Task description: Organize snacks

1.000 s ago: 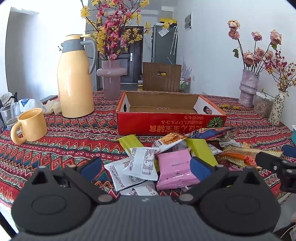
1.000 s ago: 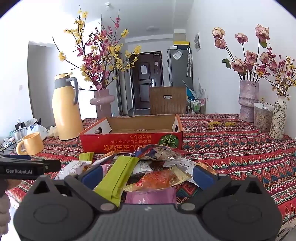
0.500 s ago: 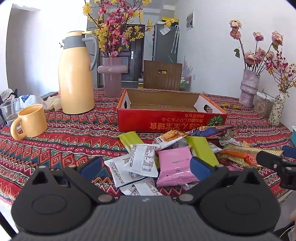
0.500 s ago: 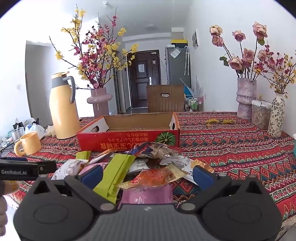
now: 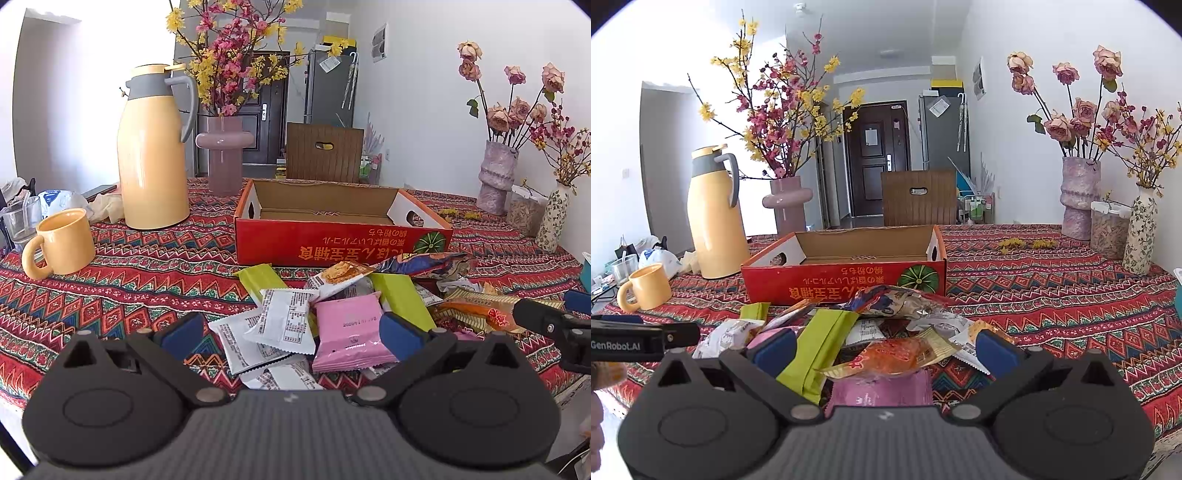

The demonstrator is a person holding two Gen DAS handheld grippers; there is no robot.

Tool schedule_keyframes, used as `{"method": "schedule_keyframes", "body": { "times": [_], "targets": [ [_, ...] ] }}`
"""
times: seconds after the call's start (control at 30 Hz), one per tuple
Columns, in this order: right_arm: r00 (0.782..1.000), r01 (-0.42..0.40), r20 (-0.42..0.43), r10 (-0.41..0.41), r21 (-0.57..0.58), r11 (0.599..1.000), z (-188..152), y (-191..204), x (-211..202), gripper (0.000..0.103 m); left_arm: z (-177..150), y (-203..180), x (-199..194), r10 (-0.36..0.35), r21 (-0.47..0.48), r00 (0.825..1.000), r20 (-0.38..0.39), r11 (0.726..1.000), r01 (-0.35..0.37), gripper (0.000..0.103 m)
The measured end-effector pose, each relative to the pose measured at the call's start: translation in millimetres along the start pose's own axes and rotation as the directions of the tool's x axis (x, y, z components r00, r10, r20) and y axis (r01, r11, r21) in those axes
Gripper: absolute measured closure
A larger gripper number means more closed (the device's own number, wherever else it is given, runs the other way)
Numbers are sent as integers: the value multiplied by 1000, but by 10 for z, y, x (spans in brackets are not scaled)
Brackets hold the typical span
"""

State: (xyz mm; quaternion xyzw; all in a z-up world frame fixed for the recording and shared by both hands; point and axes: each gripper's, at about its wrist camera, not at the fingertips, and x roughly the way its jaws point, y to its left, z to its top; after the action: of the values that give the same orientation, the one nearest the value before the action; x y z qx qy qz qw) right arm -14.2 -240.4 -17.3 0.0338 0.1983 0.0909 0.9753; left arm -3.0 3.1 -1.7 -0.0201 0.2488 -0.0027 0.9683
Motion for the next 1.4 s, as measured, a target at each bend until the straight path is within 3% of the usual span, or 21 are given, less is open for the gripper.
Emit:
{"method": "schedule_keyframes", "body": {
  "times": [1.4],
  "targets": [
    [1000, 0, -1, 0, 1, 1000, -10, -1, 2, 0, -3, 34, 2, -3, -8, 1000, 0, 1000, 3, 0]
  ]
}}
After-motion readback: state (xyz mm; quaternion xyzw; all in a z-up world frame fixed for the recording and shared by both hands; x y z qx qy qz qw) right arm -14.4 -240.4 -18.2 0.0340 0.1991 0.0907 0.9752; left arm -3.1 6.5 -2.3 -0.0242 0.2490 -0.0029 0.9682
